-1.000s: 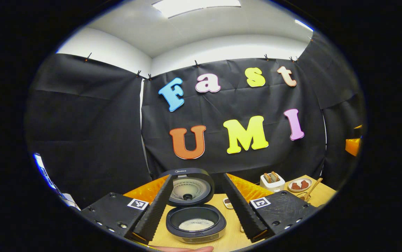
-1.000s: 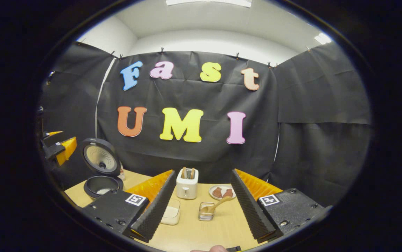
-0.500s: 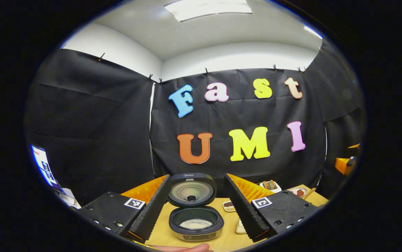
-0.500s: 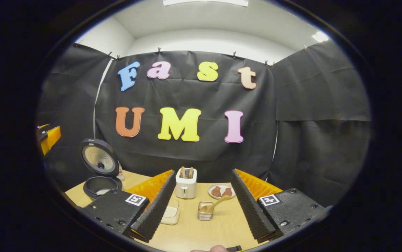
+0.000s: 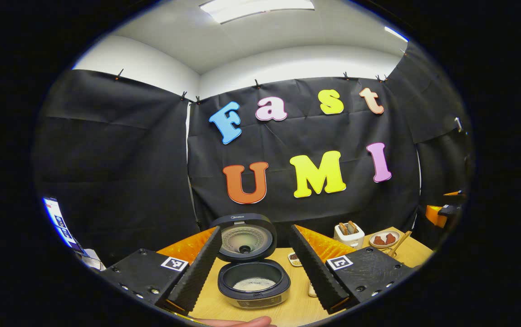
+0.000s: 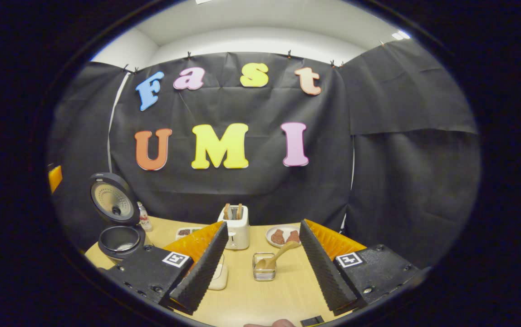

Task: Close the left gripper, press the button to open the rice cooker; take a wooden spoon from the chopstick holder with the right hand, scoop a spoonful of rice and pour it into the rice cooker, then put the wooden spoon back into the chopstick holder.

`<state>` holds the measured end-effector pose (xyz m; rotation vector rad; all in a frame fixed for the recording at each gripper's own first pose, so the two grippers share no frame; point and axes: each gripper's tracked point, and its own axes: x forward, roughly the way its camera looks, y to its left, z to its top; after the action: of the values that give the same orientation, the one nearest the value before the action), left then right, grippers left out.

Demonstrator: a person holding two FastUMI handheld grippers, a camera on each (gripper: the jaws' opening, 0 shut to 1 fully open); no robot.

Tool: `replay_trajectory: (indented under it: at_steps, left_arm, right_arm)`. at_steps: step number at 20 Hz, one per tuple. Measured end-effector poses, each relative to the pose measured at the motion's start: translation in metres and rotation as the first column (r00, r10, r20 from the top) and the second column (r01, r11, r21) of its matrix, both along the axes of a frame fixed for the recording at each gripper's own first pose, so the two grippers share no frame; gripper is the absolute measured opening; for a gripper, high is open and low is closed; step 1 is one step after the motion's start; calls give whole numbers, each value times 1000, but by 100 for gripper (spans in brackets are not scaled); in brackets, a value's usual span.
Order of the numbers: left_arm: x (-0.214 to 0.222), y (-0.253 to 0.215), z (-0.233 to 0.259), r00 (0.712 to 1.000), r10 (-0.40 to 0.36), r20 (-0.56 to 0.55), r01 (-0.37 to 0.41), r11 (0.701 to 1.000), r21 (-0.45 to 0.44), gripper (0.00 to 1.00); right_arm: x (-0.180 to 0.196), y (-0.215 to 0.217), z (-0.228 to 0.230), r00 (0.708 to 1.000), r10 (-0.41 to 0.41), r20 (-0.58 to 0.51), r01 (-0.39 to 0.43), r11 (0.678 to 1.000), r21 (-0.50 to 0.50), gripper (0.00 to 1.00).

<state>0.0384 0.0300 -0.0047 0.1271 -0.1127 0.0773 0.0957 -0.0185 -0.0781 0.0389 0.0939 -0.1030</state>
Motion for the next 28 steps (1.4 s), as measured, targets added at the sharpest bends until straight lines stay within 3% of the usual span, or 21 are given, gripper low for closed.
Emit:
replay_trajectory:
  at_steps: [11,15,23,24,25,26,27,28]
  left_arm:
    - [26,-25,-37,995,56,-77,-51,997,66,95]
    - [37,-33,-49,993,60,-106,-54,997,52,95]
    - [44,-39,-62,989,81,-128,-70,994,87,95]
    - [43,-40,-64,988,80,-133,-69,994,85,95]
    - [44,-40,-64,988,80,-135,-69,994,83,95]
    - [44,-39,-63,988,81,-132,-71,994,84,95]
    - [43,-38,-63,988,82,-132,-71,994,86,95]
    - [42,-38,-63,988,83,-132,-72,993,89,95]
  right_arm:
    - [167,-55,-178,985,-12,-170,48,976,212,100]
    - [211,-61,-207,982,19,-186,25,973,230,100]
    - [267,-60,-209,988,74,-136,-27,947,319,96]
    - [269,-57,-213,986,83,-145,-34,949,314,94]
    - [270,-53,-213,983,102,-152,-49,947,317,75]
    - [272,-51,-212,981,121,-153,-67,945,320,68]
    - [271,-51,-209,980,127,-153,-73,947,313,52]
    - [273,-55,-211,982,111,-152,-62,953,298,43]
